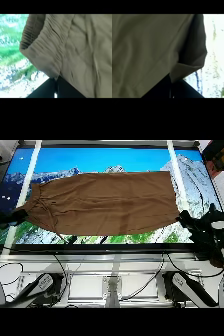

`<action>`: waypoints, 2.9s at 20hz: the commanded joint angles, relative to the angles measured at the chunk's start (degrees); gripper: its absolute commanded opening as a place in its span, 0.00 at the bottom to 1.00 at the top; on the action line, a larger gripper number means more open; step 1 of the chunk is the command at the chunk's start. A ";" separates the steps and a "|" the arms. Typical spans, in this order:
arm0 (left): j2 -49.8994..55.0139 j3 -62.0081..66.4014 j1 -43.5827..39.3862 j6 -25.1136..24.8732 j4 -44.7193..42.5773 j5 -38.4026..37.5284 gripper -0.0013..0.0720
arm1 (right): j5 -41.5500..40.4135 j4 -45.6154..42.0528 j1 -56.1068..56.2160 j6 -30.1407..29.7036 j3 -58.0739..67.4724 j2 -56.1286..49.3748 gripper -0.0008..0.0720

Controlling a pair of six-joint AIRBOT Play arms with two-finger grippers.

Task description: Fold the clothes and pants, and hang the long-sleeved shirts on hangers.

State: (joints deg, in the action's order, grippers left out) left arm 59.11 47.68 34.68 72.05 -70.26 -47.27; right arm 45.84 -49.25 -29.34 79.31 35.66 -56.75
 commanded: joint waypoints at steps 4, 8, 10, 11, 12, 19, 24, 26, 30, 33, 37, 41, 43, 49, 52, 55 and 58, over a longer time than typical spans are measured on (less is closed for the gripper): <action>-9.01 2.71 4.79 4.50 -0.15 -1.60 0.06 | 4.13 -1.51 0.26 4.00 5.64 8.46 0.02; -7.85 3.17 4.20 6.14 2.56 3.91 0.06 | -10.93 0.35 7.58 5.42 7.04 7.41 0.02; -5.97 3.98 3.37 8.79 4.37 7.32 0.06 | -17.68 -0.02 12.41 5.97 9.77 3.34 0.02; -4.44 4.92 2.73 9.88 4.31 7.65 0.06 | -19.15 -0.46 14.56 6.56 12.39 -0.20 0.02; -2.69 5.90 2.10 11.10 4.33 7.67 0.06 | -19.69 -0.87 16.26 6.82 15.43 -4.22 0.02; 10.58 12.24 -2.38 19.63 4.33 17.68 0.06 | -25.14 -2.27 20.04 16.81 41.72 -31.80 0.02; 21.90 18.91 -5.95 24.00 4.35 19.61 0.06 | -27.96 -2.32 20.24 25.68 53.16 -43.19 0.02; 24.87 19.96 -7.93 24.02 5.18 23.08 0.06 | -28.98 -2.16 20.24 25.79 56.41 -46.42 0.02; 28.37 20.06 -10.71 24.00 8.98 30.14 0.06 | -29.92 -2.21 20.83 28.26 61.02 -50.88 0.02; 28.89 20.11 -11.45 23.96 9.01 34.58 0.44 | -32.54 -3.56 21.84 23.67 62.36 -51.74 0.21; 26.82 20.39 -11.34 20.55 8.83 35.95 0.97 | -27.41 -3.56 22.71 7.10 66.64 -51.65 0.96; 21.94 20.39 -8.66 15.98 8.79 34.21 0.97 | -19.76 -4.20 21.53 6.51 72.61 -51.58 0.96; 20.24 20.39 -5.92 15.98 7.93 27.15 0.97 | -14.51 -6.08 21.07 6.51 74.27 -51.58 0.96; 21.35 20.35 2.01 13.79 0.52 -0.63 0.97 | -3.52 -9.73 20.76 6.51 74.31 -51.52 0.96; 23.52 20.35 3.72 9.53 4.13 -3.52 0.97 | -2.47 -9.70 20.79 6.54 74.31 -51.52 0.96; 27.34 20.35 4.57 9.53 8.33 -3.48 0.97 | -0.74 -9.35 20.79 7.26 74.31 -51.49 0.96; 31.54 20.33 5.38 9.44 12.79 -3.26 0.97 | 1.55 -8.96 20.83 9.01 74.34 -51.45 0.96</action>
State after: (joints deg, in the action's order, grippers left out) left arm 87.35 68.05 39.11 82.26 -61.89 -49.30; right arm 44.71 -58.50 -8.54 86.65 109.91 -108.27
